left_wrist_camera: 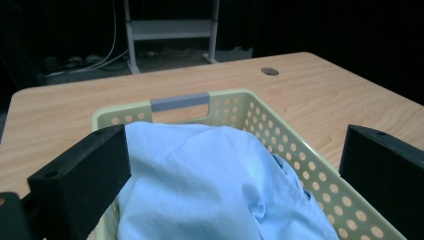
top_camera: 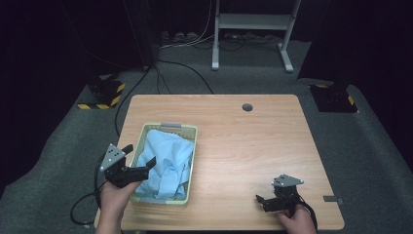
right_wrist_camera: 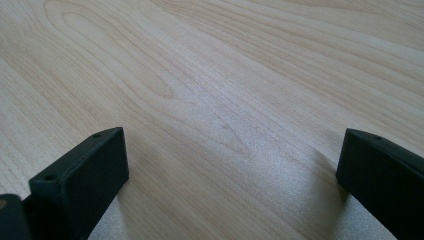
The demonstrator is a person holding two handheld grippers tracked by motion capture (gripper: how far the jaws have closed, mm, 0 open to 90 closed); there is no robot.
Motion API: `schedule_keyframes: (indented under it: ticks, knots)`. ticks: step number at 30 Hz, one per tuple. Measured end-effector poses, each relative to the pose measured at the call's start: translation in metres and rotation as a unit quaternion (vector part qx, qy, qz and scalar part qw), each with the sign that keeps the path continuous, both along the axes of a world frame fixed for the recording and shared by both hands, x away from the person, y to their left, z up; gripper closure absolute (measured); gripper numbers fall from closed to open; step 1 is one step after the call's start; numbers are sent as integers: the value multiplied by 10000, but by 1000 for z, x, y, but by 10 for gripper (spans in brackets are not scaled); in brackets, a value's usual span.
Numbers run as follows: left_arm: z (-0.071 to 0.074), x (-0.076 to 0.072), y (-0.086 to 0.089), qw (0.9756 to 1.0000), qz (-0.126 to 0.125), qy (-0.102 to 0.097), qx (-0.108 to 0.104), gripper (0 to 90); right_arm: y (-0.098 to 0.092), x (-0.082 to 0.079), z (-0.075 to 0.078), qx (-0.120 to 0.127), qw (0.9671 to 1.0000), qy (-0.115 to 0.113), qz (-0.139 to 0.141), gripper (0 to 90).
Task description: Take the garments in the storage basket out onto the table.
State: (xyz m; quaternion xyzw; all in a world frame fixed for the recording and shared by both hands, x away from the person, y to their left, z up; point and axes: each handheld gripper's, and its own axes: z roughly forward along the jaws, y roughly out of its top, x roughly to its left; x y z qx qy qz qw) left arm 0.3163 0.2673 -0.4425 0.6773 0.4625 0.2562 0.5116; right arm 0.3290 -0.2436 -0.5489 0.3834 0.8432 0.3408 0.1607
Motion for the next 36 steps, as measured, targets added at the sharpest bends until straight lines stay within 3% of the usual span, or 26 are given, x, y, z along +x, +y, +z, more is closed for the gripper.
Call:
schedule_keyframes:
  ticks: [13, 17, 22, 27, 36]
  knots:
    - [-13, 9, -11, 9983, -104, 507, 276, 4, 0, 0, 0, 0, 10000, 5, -2, 0]
    - [-15, 12, -14, 9978, -121, 575, 299, 4, 0, 0, 0, -3, 10000, -1, 2, 0]
    - [-18, 19, -19, 9961, -131, 713, 498, 4, 0, 0, 0, -14, 10000, -9, 9, 0]
    - [-22, 25, -23, 9928, -166, 921, 754, 4, 0, 0, 0, -14, 10000, -8, 7, 0]
    - [-26, 31, -30, 9861, -143, 1354, 954, 6, 0, 0, 0, 0, 10000, 5, -1, 1]
